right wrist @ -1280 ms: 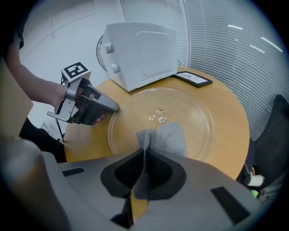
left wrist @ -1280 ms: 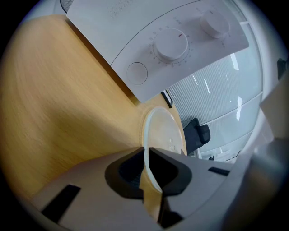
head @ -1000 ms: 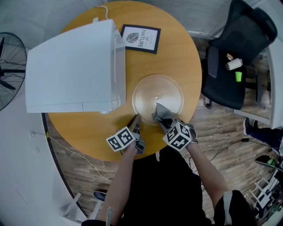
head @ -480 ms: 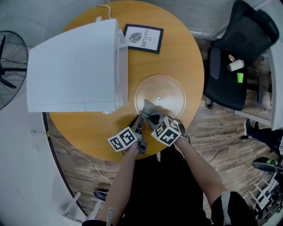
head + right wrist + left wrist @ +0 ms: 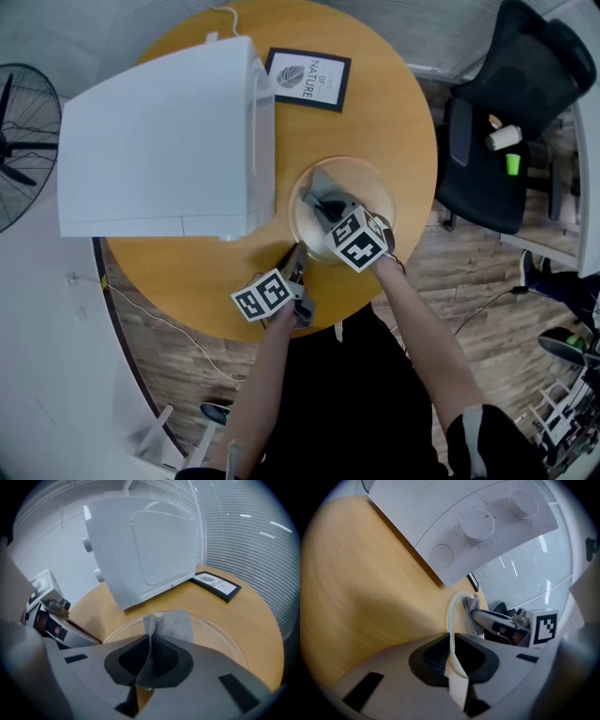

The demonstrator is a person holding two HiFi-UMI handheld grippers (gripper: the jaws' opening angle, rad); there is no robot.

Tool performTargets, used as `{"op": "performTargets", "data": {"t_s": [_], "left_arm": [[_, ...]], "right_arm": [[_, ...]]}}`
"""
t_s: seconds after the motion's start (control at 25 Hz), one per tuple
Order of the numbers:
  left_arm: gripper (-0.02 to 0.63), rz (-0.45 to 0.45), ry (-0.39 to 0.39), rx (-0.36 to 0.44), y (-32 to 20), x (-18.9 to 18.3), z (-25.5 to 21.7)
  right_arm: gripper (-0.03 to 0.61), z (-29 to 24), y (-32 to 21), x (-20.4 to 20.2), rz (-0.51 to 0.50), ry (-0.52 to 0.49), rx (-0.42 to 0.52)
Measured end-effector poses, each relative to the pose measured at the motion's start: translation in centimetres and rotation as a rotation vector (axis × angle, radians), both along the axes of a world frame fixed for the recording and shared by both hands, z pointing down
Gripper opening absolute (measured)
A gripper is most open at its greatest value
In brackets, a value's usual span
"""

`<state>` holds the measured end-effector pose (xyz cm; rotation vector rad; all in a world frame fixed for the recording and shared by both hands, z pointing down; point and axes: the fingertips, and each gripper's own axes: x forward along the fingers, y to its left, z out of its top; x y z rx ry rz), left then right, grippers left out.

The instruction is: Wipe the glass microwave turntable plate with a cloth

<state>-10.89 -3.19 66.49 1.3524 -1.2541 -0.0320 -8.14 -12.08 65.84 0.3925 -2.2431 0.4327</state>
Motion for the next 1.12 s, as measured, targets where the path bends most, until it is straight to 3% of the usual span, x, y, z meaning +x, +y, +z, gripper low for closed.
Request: {"op": "performTargets", "data": {"t_s": [0.36, 0.64, 0.88, 1.12], "left_arm": [[0.029, -0.001, 0.007, 0.000, 0.0, 0.0, 0.0], [0.028, -0.011, 0.013, 0.002, 0.0, 0.0, 0.0], [0.026, -0.013, 0.009, 0.001, 0.0, -0.1, 0.0], [0.026, -0.012, 0.005, -0.002, 0.0, -0.1, 0.0]], "right_arm": [[0.025, -0.2, -5.1, 5.2, 0.117, 0.043, 0.049], [0.025, -0.4, -3.0, 9.8, 0.203, 0.054, 0.009], [0.025, -0.2, 1.6, 10.5, 0.182, 0.050, -0.036], [0.026, 0.0, 6.0, 7.9, 0.086, 0.033, -0.070]]}}
